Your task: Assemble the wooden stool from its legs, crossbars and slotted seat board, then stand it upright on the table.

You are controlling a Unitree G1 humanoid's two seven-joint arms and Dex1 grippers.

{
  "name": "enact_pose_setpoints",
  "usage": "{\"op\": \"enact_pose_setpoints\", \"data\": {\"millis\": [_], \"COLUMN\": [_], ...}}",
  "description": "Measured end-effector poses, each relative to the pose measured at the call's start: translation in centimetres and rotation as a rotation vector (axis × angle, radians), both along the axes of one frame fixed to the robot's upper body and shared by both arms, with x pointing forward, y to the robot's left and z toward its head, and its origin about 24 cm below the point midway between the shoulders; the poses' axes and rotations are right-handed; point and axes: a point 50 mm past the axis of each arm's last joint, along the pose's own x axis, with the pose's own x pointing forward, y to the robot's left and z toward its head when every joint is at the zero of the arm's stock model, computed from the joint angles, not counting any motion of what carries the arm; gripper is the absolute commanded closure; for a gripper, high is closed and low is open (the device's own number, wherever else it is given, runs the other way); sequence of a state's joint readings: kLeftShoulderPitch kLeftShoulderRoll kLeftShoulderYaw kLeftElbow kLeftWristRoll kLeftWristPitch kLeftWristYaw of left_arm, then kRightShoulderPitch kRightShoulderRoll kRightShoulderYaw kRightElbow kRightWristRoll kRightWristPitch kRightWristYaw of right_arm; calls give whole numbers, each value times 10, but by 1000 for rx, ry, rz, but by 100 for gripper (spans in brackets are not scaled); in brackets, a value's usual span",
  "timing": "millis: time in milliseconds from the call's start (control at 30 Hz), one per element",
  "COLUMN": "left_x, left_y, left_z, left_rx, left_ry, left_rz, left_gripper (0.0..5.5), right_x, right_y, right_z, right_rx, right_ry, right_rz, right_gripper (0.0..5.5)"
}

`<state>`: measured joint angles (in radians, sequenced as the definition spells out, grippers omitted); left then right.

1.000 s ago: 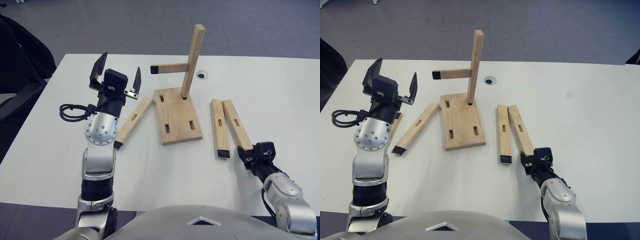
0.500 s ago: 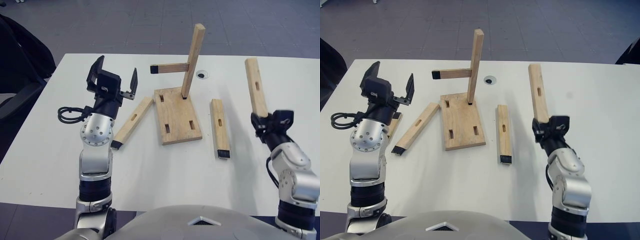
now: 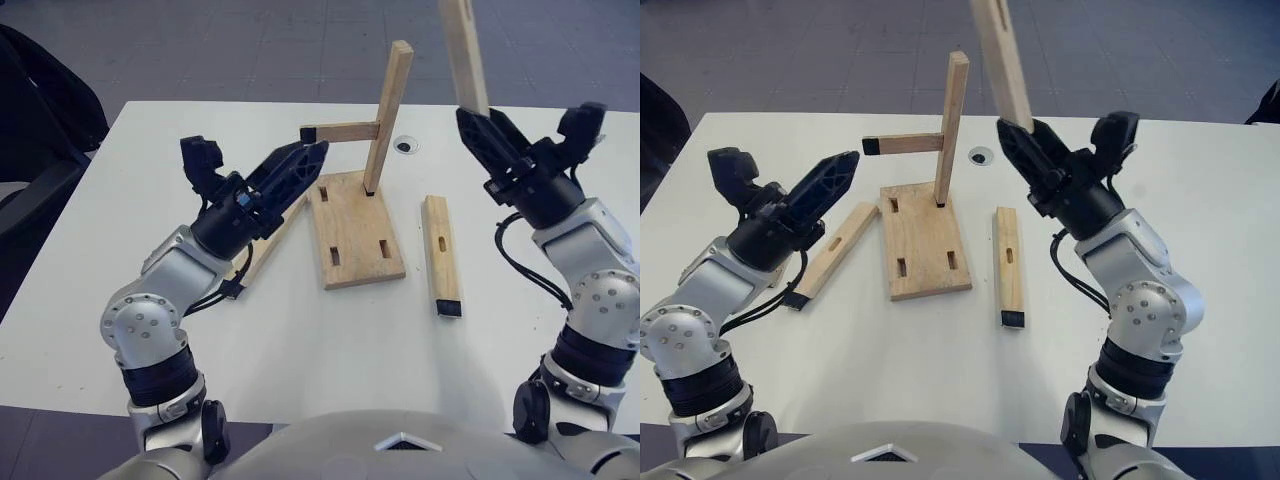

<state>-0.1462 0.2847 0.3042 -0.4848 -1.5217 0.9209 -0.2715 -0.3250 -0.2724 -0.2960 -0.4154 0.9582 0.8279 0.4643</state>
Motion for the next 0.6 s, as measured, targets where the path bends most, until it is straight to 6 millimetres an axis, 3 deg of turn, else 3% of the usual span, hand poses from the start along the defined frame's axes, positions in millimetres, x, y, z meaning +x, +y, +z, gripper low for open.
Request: {"op": "enact_pose_setpoints", "data": {"millis": [100, 233, 600], "left_x": [-3, -1, 0], "left_y": [-12, -16, -17], "left_z": [12, 12, 13], "left_rx": [-107, -132, -106], "left_ry": [67, 153, 119], "left_rz": [-185, -245, -232], "left_gripper": [0, 0, 0], "right_x": [1, -1, -10], "right_y": [20, 28, 33], "right_z": [5, -2, -5], "right_rx": [32, 15, -15], "right_ry": [14, 52, 48], "right_rz": [292, 472, 616], "right_gripper": [341, 341, 341]}}
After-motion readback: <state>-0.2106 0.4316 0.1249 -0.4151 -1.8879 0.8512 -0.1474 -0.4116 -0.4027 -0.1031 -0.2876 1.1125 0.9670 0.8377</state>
